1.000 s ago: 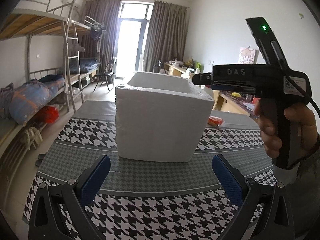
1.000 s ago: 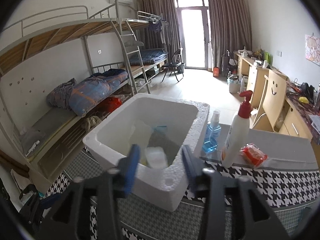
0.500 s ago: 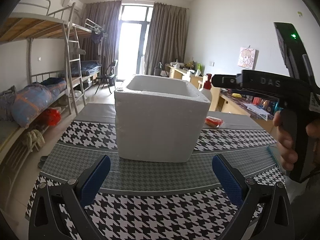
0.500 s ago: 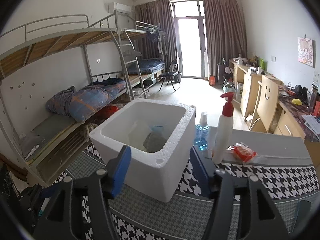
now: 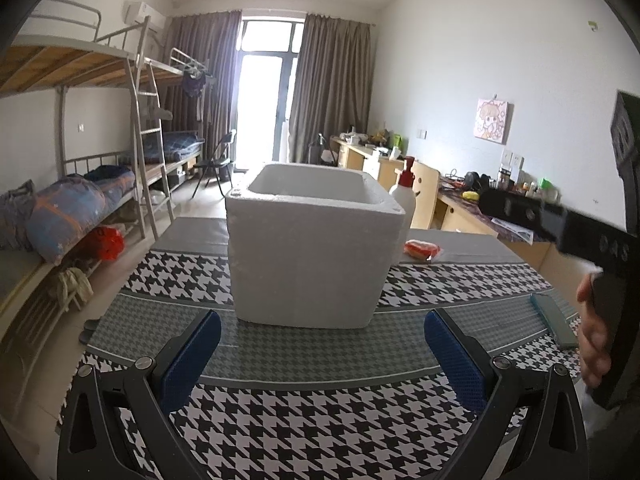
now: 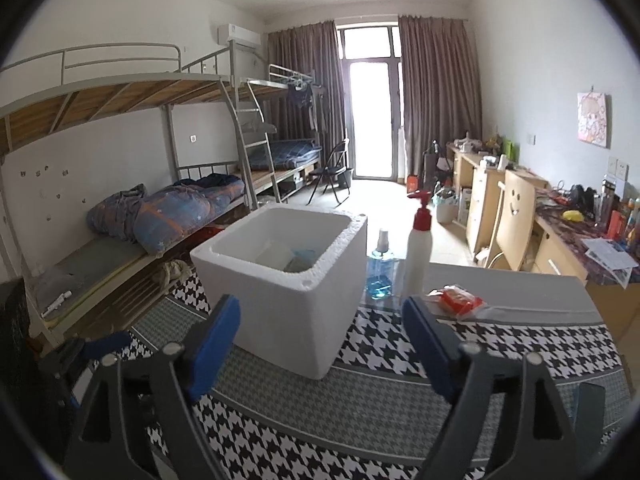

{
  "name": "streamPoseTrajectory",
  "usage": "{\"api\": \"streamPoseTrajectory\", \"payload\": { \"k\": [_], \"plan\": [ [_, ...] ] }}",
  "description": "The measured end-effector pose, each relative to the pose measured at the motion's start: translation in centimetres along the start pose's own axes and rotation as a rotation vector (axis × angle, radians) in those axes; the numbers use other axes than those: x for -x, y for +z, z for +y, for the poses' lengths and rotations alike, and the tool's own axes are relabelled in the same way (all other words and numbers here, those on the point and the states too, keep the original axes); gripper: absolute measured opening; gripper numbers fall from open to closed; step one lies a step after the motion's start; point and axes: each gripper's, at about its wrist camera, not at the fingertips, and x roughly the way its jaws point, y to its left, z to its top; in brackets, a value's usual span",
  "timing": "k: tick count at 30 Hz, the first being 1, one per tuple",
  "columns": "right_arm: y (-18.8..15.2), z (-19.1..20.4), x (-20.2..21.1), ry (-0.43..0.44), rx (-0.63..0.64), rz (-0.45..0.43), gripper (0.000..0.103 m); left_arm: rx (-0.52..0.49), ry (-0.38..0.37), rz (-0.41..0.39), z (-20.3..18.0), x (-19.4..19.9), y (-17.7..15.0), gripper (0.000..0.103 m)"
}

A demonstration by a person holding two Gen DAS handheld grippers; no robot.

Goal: Organize soft objects
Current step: 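Withdraw both open tools from the foam box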

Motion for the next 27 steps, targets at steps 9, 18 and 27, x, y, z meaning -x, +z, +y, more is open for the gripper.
{"api": "streamPoseTrajectory", "payload": {
  "k": [9, 18, 27],
  "plan": [
    [-1.7, -0.7, 1.6, -0.027, -0.025, -0.018, 0.095, -0.026, 0.001, -0.036, -1.0, 1.1, 0.2, 0.102],
    [-4.0, -0.5, 3.7, -0.062, -0.028, -0.047, 0.095, -0.034, -0.003, -0.08, -1.4, 2.4, 0.3, 0.102],
    [-5.7, 0.6, 5.2, -0.071, -0.019, -0.061, 0.095, -0.041, -0.018, -0.119, -1.5, 3.5, 0.1, 0.102]
  ]
}}
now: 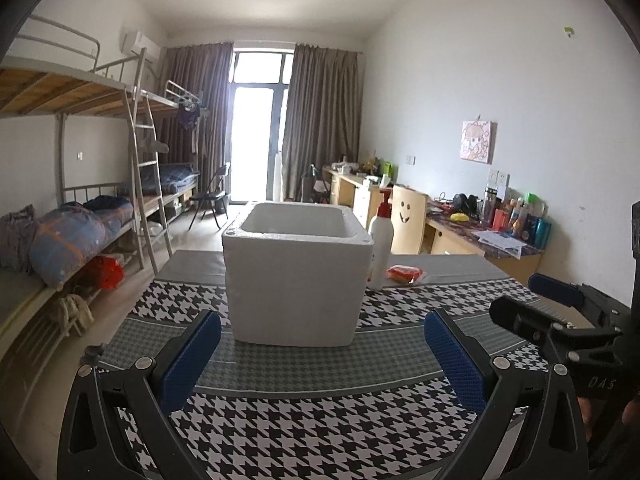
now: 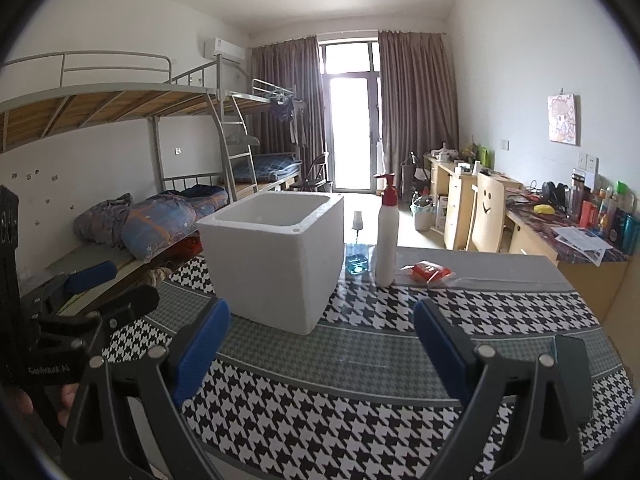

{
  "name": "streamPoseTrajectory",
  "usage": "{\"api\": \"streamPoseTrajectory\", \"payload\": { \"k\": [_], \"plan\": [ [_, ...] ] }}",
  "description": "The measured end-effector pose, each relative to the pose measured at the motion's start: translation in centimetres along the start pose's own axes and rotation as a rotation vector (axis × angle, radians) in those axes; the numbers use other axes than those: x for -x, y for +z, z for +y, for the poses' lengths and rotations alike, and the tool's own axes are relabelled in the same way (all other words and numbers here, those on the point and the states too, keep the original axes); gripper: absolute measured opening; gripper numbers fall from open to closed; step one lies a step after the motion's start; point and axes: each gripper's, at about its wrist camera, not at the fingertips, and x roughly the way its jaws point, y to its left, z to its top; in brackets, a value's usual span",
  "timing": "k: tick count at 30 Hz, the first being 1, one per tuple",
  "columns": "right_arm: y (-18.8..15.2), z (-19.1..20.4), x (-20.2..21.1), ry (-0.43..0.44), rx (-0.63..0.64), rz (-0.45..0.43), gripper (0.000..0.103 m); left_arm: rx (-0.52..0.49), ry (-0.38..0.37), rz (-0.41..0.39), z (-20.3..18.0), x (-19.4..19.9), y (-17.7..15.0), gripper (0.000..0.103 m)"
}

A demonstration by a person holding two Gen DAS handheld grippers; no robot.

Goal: Organize soft objects

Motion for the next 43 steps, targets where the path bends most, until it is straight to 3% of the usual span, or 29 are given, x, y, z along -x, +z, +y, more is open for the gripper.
{"api": "streamPoseTrajectory", "payload": {
  "k": [18, 43],
  "plan": [
    [-2.6, 1.5, 1.8, -0.035, -0.002, -0.038, 0.095, -0.022, 0.017, -0.03, -0.5, 1.5, -1.5, 0.102],
    [-3.9, 1.9, 2.9, -0.077, -0.027, -0.04, 0.095, -0.045, -0.012, -0.037, -1.4, 2.6, -2.6, 0.102]
  ]
}}
